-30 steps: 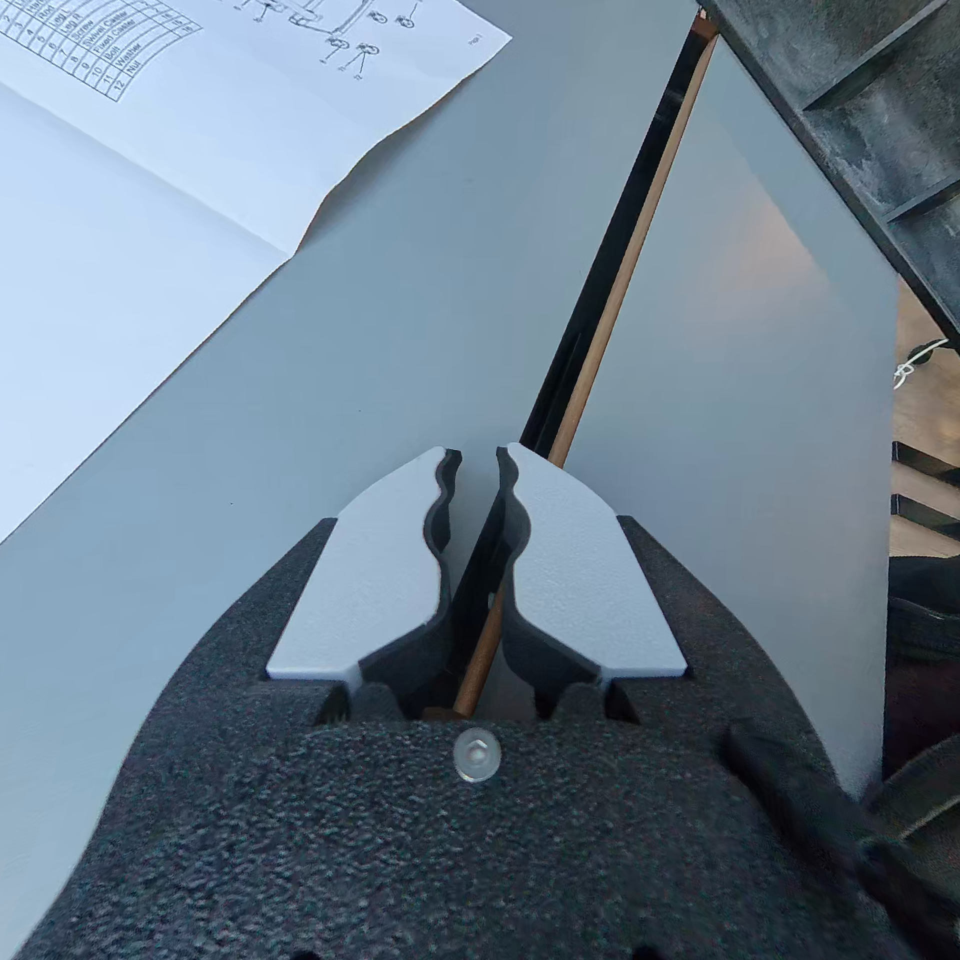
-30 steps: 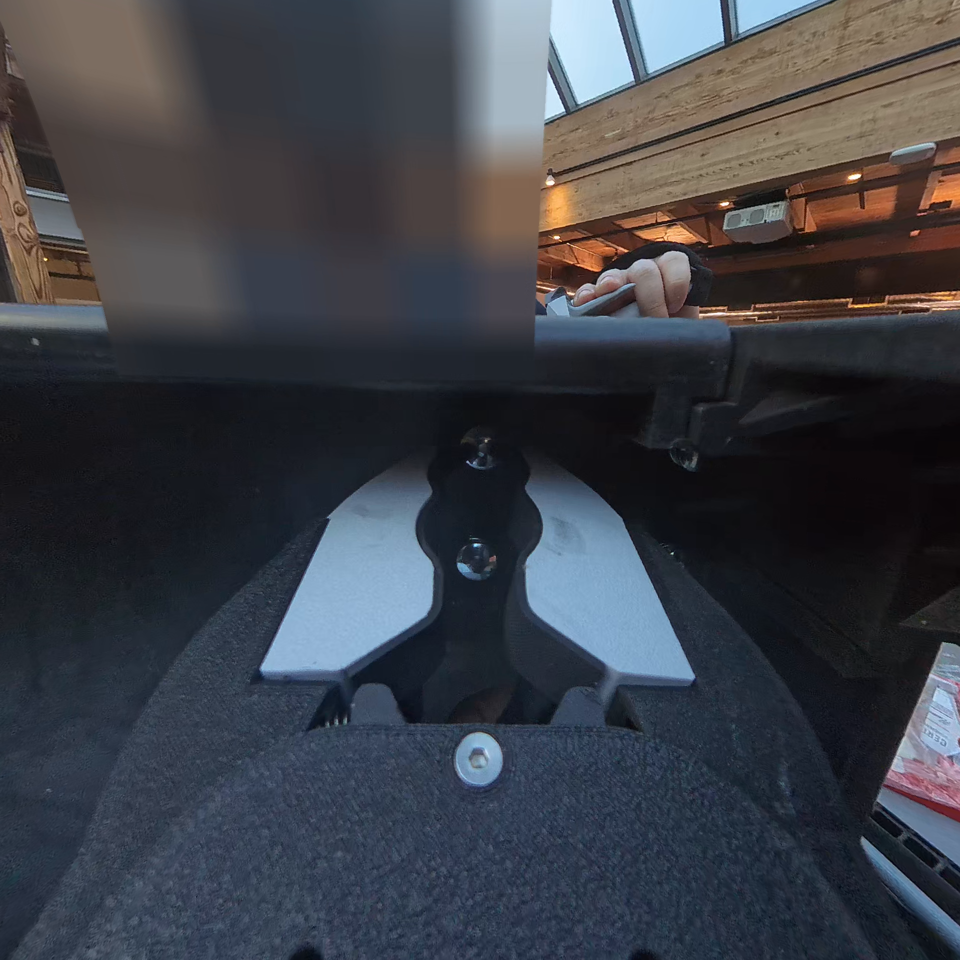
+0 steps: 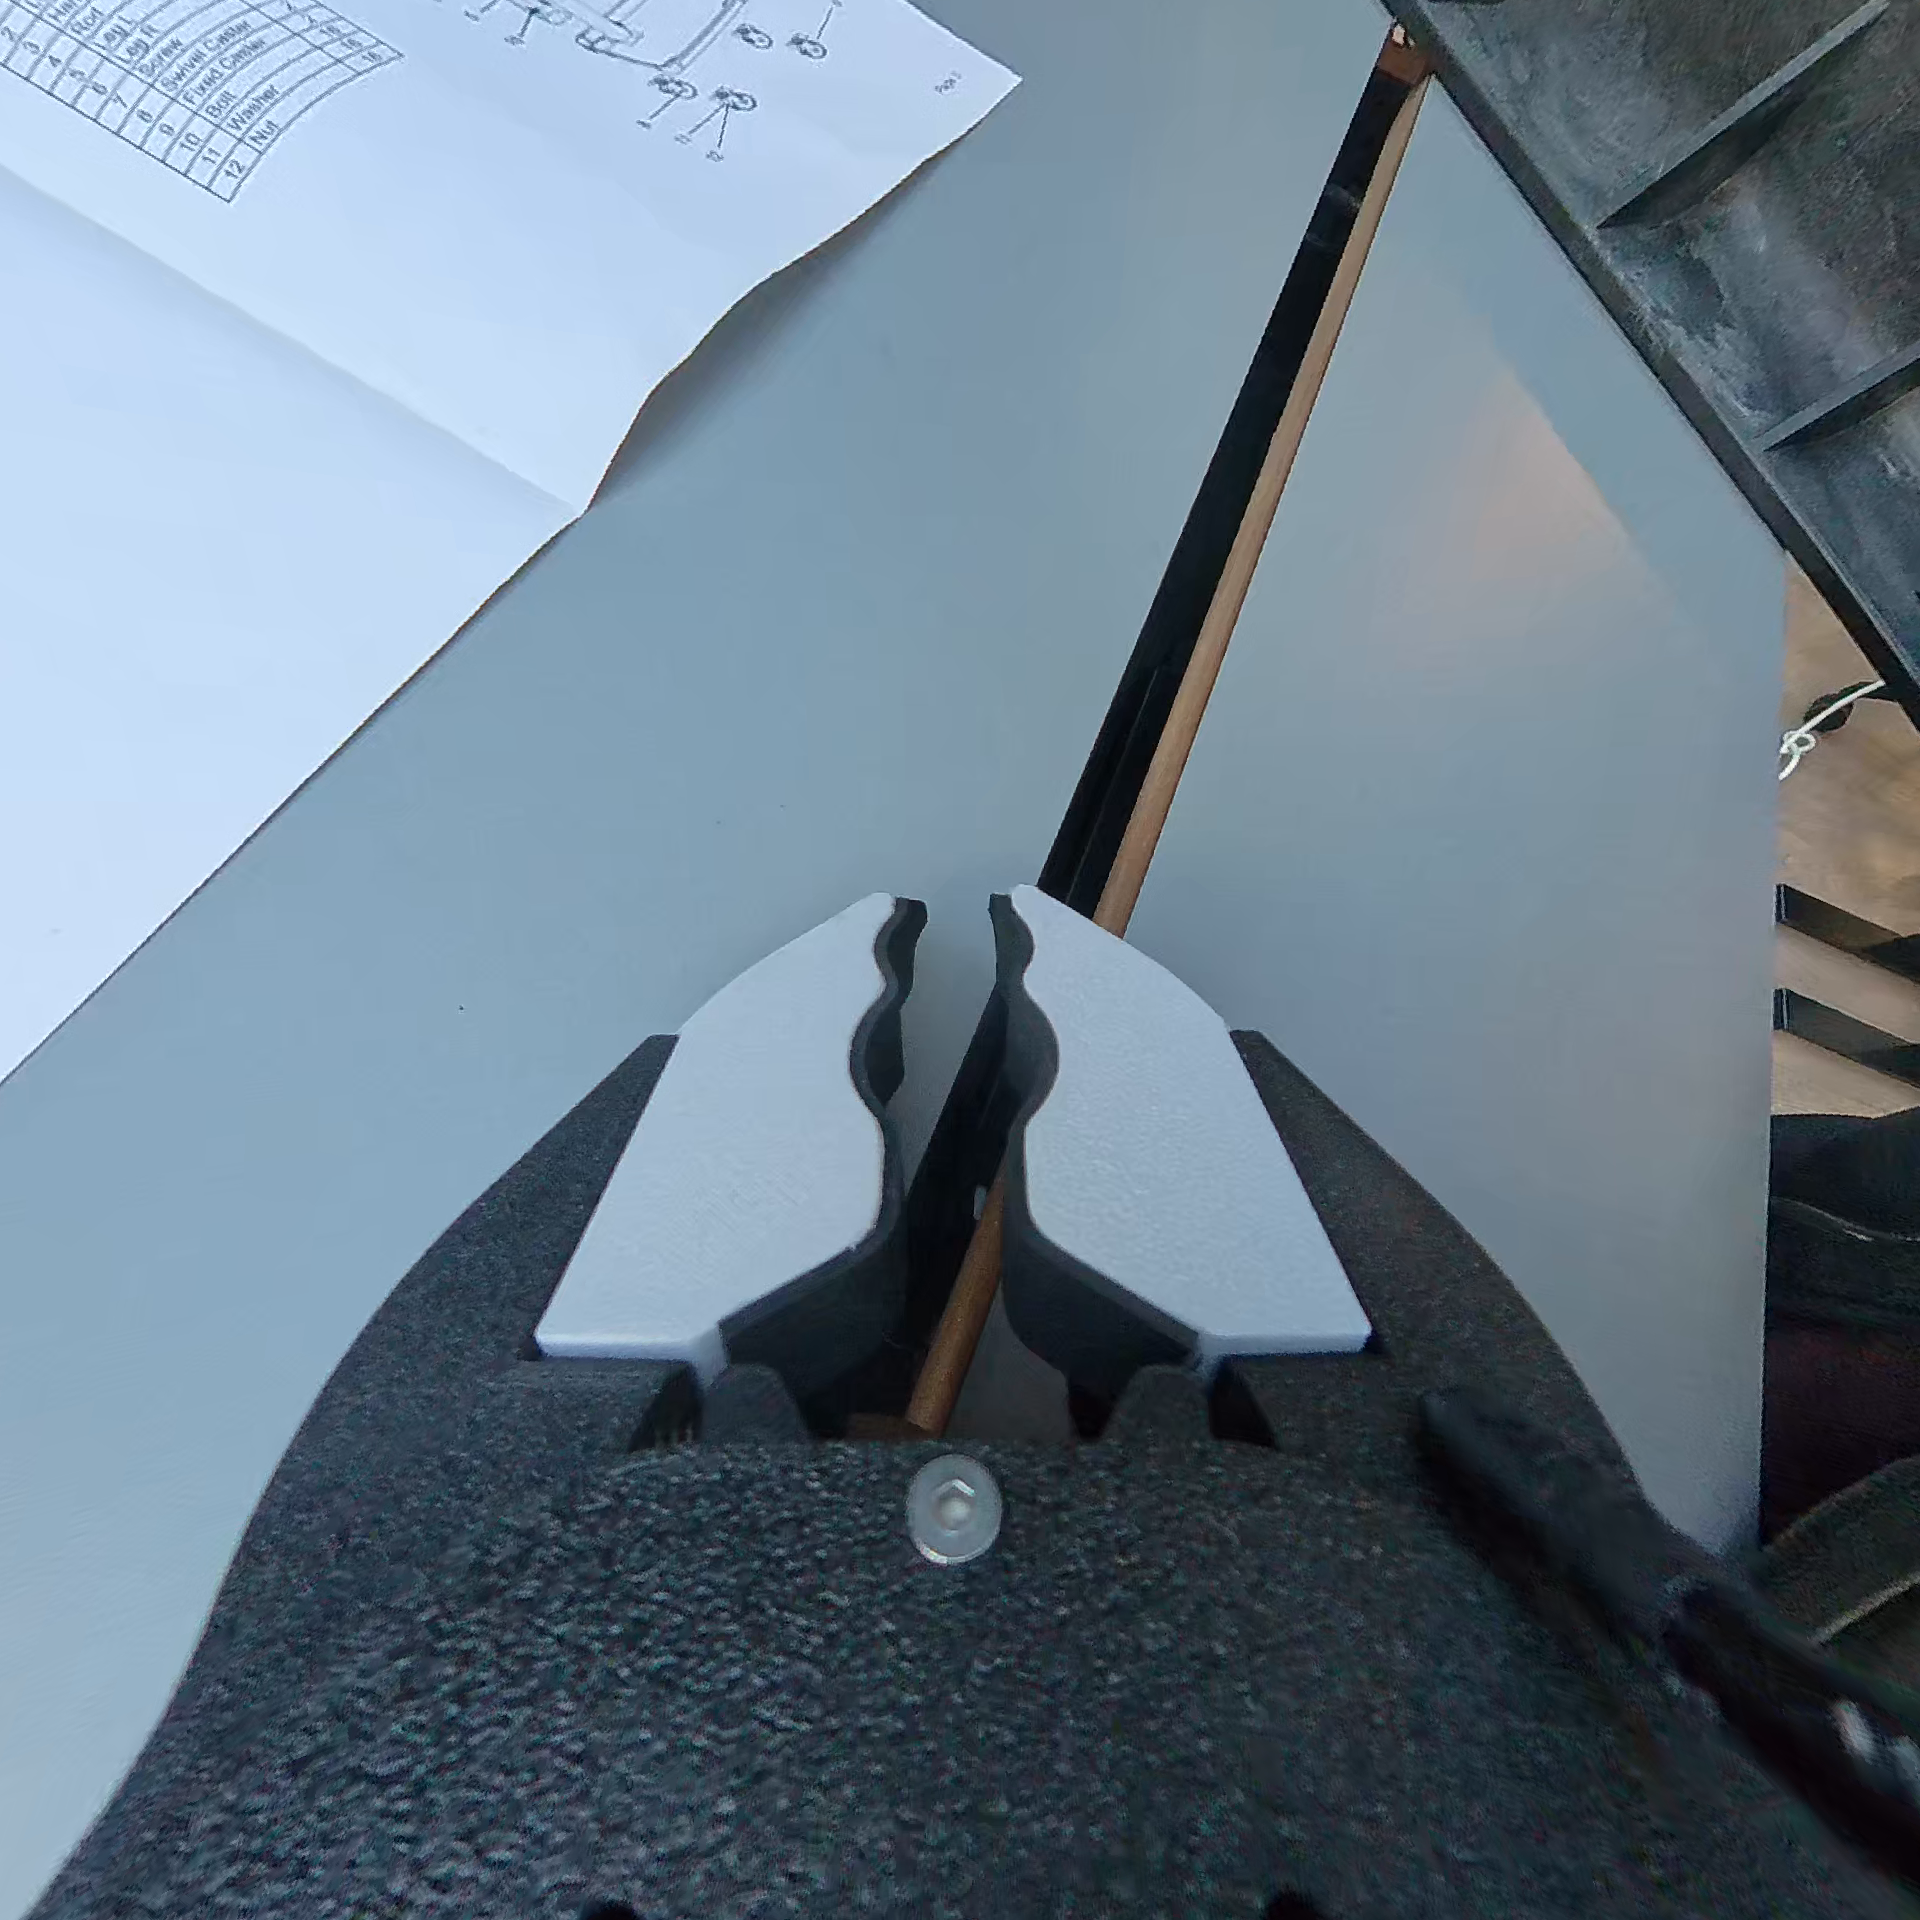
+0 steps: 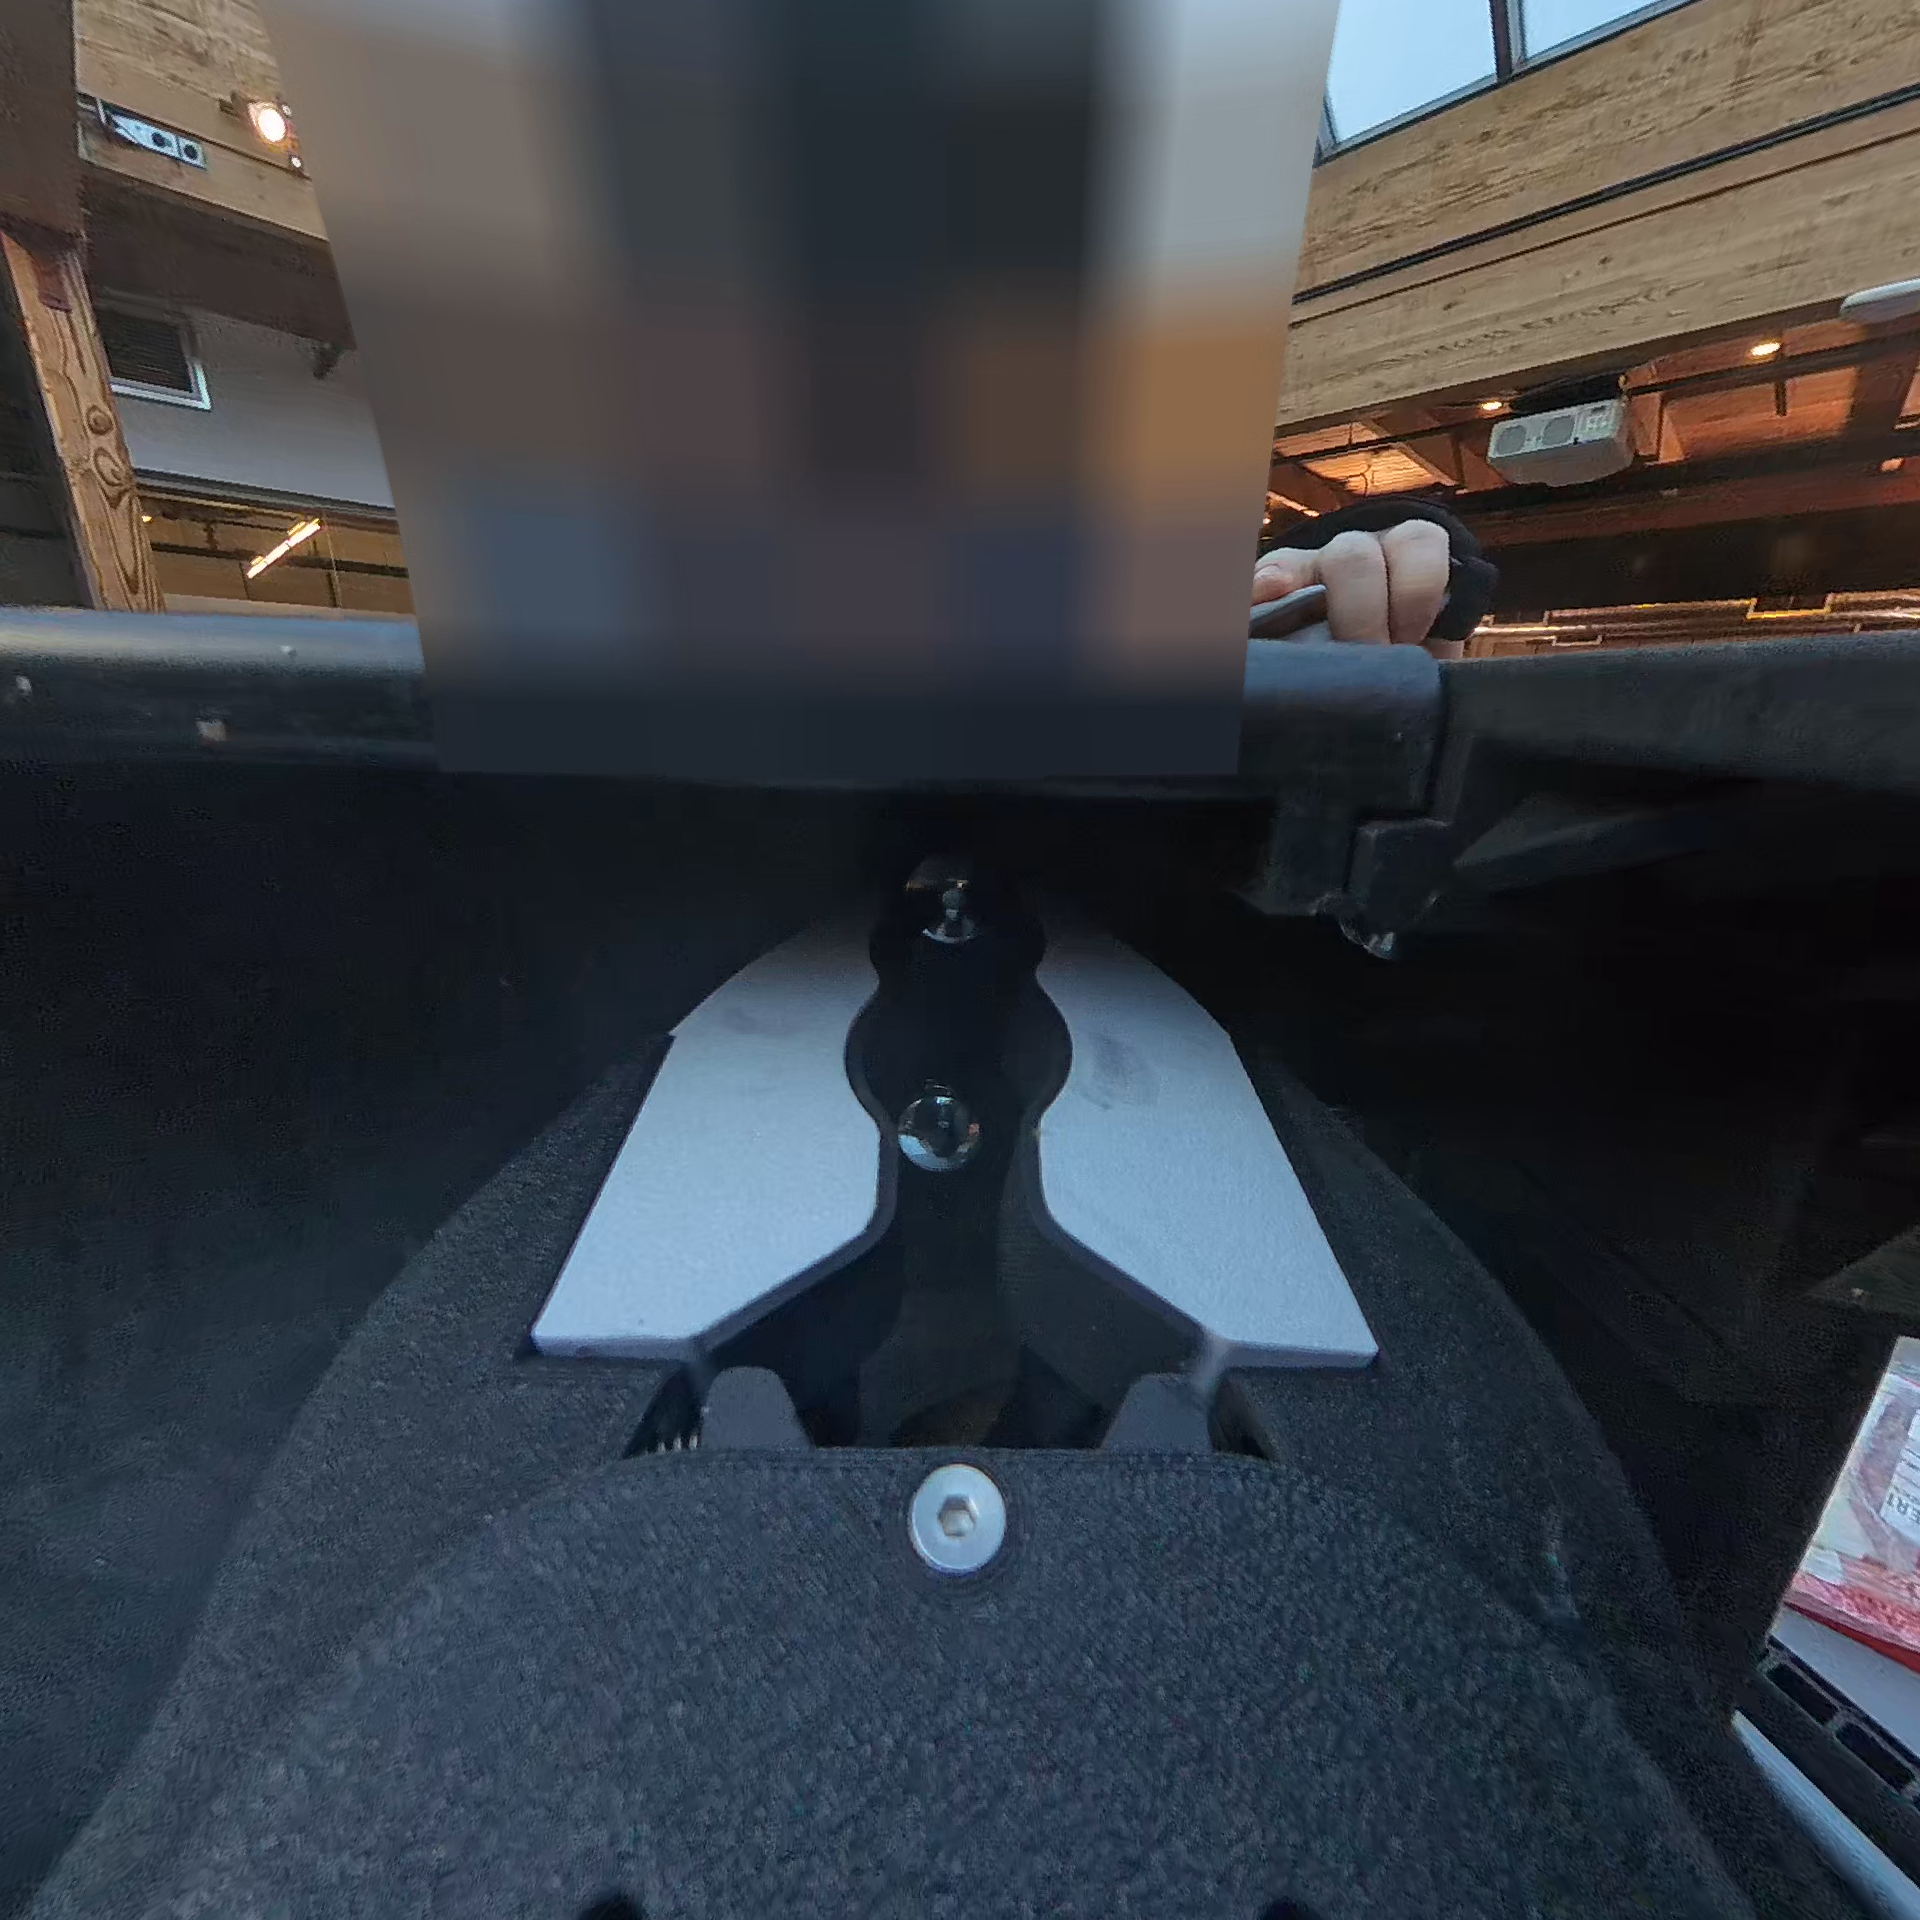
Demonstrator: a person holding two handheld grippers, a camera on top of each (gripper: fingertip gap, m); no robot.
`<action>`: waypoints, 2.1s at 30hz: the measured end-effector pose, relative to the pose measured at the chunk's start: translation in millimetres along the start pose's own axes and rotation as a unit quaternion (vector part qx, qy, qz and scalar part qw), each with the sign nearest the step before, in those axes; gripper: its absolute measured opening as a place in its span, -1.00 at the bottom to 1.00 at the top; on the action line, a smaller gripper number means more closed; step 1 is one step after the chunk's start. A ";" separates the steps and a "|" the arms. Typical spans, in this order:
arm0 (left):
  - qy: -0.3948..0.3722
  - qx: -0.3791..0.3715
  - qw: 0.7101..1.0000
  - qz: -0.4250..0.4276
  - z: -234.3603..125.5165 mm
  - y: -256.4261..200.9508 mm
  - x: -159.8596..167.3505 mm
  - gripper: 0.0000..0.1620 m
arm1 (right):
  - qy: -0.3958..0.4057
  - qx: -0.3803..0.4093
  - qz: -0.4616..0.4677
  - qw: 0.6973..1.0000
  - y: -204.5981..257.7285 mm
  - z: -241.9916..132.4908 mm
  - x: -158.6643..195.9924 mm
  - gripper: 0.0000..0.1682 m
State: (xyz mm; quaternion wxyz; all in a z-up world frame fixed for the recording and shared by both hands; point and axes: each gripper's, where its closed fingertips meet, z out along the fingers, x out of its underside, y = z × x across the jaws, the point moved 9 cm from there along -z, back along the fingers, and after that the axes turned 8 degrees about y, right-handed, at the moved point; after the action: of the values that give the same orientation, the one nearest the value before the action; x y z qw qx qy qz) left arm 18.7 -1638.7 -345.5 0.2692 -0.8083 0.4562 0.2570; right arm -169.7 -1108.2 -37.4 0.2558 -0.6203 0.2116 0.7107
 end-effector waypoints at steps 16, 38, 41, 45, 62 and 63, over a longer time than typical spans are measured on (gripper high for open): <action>-0.007 0.005 1.000 -0.014 -1.4 2.3 0.1 -0.83 | 0.009 -0.003 0.013 1.000 -0.9 1.8 -0.5 -0.78; -0.028 0.000 0.999 -0.018 -4.1 3.8 -0.3 -0.83 | 0.025 0.000 0.008 1.000 0.5 2.1 -0.7 -0.77; -0.027 -0.001 1.000 -0.017 -3.7 3.4 0.0 -0.83 | 0.024 0.002 0.017 1.000 1.6 2.0 -0.3 -0.77; -0.025 -0.001 1.000 -0.016 -3.4 3.1 0.1 -0.83 | 0.027 0.003 0.025 0.999 1.2 2.5 -1.9 -0.78; -0.013 -0.018 1.000 -0.018 -2.4 3.1 0.6 -0.83 | 0.037 -0.002 0.018 0.999 -1.1 3.0 -4.5 -0.77; -0.008 -0.019 1.000 -0.021 -2.4 3.2 1.1 -0.82 | 0.038 -0.002 0.017 0.999 -0.9 2.7 -4.5 -0.78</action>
State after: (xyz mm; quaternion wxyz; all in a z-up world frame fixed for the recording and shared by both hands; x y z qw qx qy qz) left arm 16.8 -1642.4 -345.1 0.2623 -0.8208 0.4319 0.2665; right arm -170.8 -1106.3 -32.5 0.2346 -0.6433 0.2302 0.6914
